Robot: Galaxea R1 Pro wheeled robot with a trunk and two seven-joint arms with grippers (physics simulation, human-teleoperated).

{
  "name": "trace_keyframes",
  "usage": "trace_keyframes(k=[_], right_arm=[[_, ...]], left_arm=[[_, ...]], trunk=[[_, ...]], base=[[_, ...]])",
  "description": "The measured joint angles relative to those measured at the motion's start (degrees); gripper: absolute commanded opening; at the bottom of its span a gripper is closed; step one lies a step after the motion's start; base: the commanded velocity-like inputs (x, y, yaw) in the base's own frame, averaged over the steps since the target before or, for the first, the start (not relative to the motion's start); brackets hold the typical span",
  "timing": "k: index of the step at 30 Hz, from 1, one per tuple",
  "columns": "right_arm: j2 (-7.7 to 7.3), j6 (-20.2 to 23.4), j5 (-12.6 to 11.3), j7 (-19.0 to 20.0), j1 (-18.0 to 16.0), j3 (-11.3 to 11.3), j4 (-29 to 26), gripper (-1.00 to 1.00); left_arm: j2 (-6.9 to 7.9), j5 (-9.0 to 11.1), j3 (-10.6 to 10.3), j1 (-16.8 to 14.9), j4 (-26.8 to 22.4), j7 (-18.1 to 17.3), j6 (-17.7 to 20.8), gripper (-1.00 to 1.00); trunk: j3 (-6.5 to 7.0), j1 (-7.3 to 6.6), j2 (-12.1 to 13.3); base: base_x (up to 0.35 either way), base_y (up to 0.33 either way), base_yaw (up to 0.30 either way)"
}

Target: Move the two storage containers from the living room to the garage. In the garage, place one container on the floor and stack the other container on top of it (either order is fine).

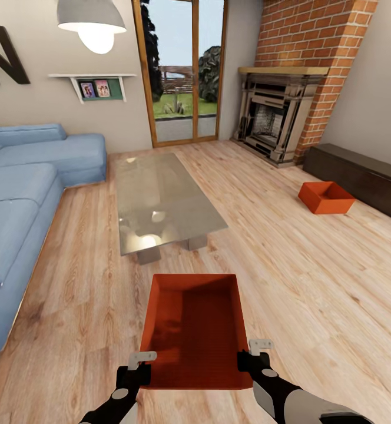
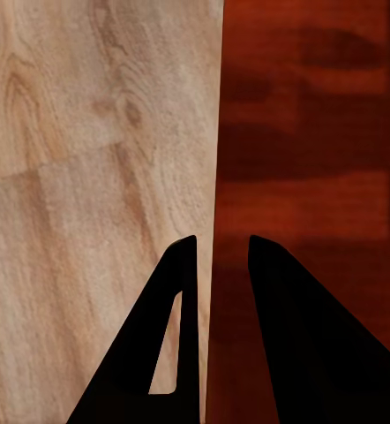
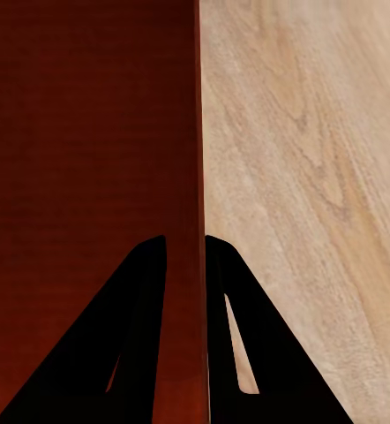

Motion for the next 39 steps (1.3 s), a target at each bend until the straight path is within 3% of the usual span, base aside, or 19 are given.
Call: trace_keyframes(k=[39], right_arm=[[0.0, 0.0, 0.0, 0.0, 0.0, -0.1, 0.0, -1.0]], left_arm=[[0.02, 0.0, 0.0, 0.0, 0.0, -0.1, 0.1, -1.0]], trunk=[[3.46, 0.0, 0.0]], base=[[0.0, 0.0, 0.0]])
